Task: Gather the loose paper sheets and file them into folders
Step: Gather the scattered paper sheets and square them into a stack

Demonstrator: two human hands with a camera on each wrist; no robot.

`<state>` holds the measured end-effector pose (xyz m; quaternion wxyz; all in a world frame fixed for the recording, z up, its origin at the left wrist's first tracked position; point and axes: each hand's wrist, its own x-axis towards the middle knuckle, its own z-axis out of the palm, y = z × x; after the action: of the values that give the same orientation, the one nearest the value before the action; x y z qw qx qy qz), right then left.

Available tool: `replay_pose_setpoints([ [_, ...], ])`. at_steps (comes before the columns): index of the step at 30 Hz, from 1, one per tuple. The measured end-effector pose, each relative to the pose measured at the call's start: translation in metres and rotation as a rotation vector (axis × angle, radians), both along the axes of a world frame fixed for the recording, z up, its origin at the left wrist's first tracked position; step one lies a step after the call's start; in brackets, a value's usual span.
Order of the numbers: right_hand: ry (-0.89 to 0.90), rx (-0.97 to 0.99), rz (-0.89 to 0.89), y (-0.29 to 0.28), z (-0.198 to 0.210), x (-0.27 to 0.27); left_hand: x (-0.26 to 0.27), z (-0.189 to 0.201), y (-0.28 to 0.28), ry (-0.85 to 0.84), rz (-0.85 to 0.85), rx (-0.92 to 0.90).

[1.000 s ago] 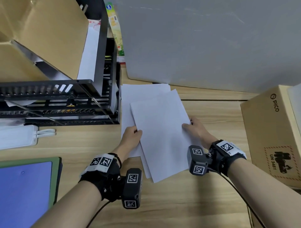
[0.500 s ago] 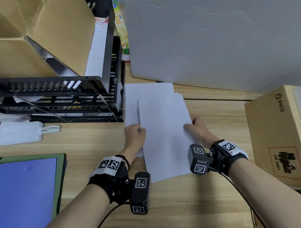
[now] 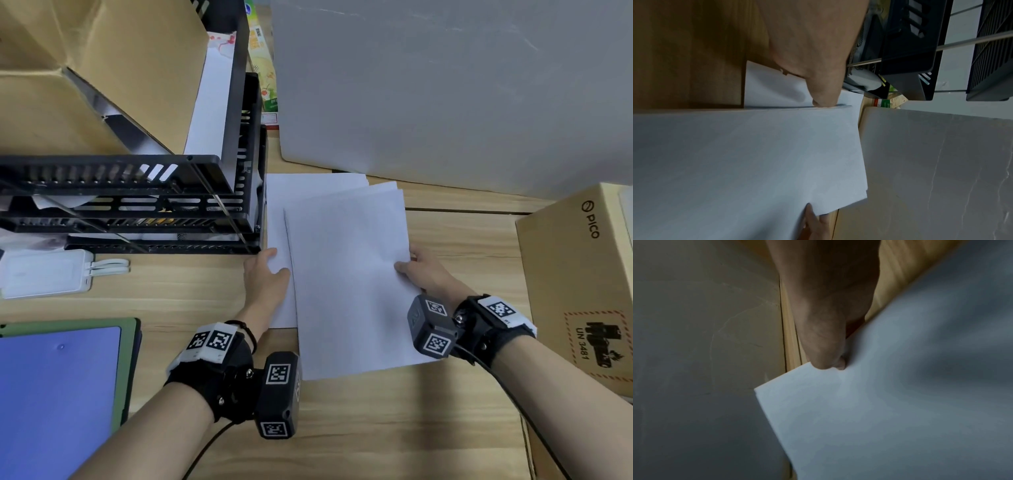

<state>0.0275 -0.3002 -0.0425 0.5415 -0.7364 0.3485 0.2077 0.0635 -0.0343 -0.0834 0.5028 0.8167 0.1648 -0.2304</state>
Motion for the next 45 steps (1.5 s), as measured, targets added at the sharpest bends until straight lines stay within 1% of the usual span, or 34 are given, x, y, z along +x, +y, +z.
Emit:
replay_pose_setpoints([
  [4, -0.053, 0.011, -0.024, 0.013, 0.001, 0.032, 0.001, 0.001, 0.004, 0.043, 0.051, -0.065],
  [6, -0.059, 0.03, -0.029, 0.021, -0.001, 0.043, 0.001, 0.002, 0.005, 0.047, 0.06, -0.066],
  [11, -0.045, 0.005, -0.092, 0.037, -0.018, 0.05, 0.005, 0.003, 0.003, 0.04, 0.034, 0.048],
  [13, -0.056, 0.018, -0.107, 0.038, -0.021, 0.048, 0.007, 0.003, 0.0, 0.034, 0.012, 0.119],
  [16, -0.071, 0.037, -0.126, 0.039, -0.019, 0.046, 0.009, 0.006, -0.002, 0.043, 0.0, 0.153],
  [19, -0.082, 0.04, -0.117, 0.036, -0.017, 0.045, 0.012, 0.003, -0.003, 0.099, 0.032, 0.112],
  [24, -0.092, 0.074, -0.118, 0.031, -0.015, 0.036, 0.015, -0.001, -0.003, 0.226, 0.084, -0.012],
  [27, -0.081, 0.093, -0.118, 0.029, -0.022, 0.031, 0.017, -0.003, -0.004, 0.292, 0.115, -0.066],
  [29, -0.089, 0.113, -0.122, 0.028, -0.026, 0.027, 0.017, 0.0, -0.008, 0.299, 0.144, -0.026],
  [32, -0.106, 0.137, -0.1, 0.025, -0.032, 0.022, 0.016, 0.011, -0.014, 0.276, 0.114, 0.119],
  [35, -0.112, 0.145, -0.126, 0.023, -0.035, 0.017, 0.017, 0.012, -0.018, 0.247, 0.095, 0.049],
  [37, -0.107, 0.157, -0.154, 0.021, -0.037, 0.015, 0.018, 0.006, -0.017, 0.233, 0.1, 0.022],
  [42, -0.095, 0.198, -0.231, 0.017, -0.043, 0.01, 0.019, 0.012, -0.016, 0.259, 0.137, -0.071],
  [45, -0.081, 0.207, -0.251, 0.015, -0.044, 0.008, 0.022, 0.02, -0.02, 0.299, 0.178, -0.178],
])
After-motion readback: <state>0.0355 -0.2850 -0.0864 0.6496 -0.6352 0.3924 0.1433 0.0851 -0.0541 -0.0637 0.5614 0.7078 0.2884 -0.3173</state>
